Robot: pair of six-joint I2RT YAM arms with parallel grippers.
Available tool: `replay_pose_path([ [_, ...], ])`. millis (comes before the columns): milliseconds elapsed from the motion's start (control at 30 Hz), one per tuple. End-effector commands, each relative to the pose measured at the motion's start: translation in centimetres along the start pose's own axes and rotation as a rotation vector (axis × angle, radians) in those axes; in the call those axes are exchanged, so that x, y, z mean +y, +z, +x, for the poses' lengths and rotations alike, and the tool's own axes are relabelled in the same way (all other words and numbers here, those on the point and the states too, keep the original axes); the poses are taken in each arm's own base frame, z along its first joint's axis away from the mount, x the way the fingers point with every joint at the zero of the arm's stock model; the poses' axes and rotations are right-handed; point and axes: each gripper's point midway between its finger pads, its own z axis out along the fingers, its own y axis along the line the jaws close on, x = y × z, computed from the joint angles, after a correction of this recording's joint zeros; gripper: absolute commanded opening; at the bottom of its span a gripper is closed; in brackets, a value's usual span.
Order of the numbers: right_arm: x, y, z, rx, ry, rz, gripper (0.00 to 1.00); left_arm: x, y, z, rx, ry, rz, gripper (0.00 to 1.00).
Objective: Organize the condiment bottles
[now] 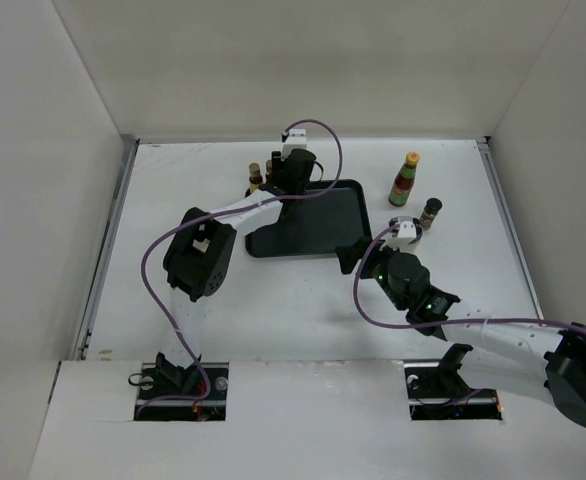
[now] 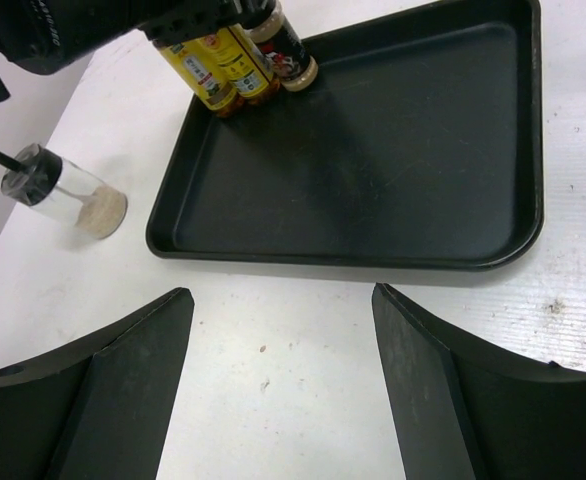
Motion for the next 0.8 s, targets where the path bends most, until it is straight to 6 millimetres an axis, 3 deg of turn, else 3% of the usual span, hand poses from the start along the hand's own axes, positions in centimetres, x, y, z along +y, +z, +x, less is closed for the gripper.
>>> replay_pose_path([
  [0,0.9,0.2,-1.5,-0.05,0.034,-0.032,0.79,-0.8,-0.1,-3.5,-0.074,-0.033,0.019,0.32],
  [333,1.0,0.1,-1.7,-0.057,0.037,-0.037,0.81,-0.6,0.7,-2.1,-0.055,0.003,0.0,0.4],
  [767,0.9,0.0,-2.0,-0.063,0.04,-0.035,0.82,-0.5,0.3,-2.3,-0.073,0.055,-0.036,0.56],
])
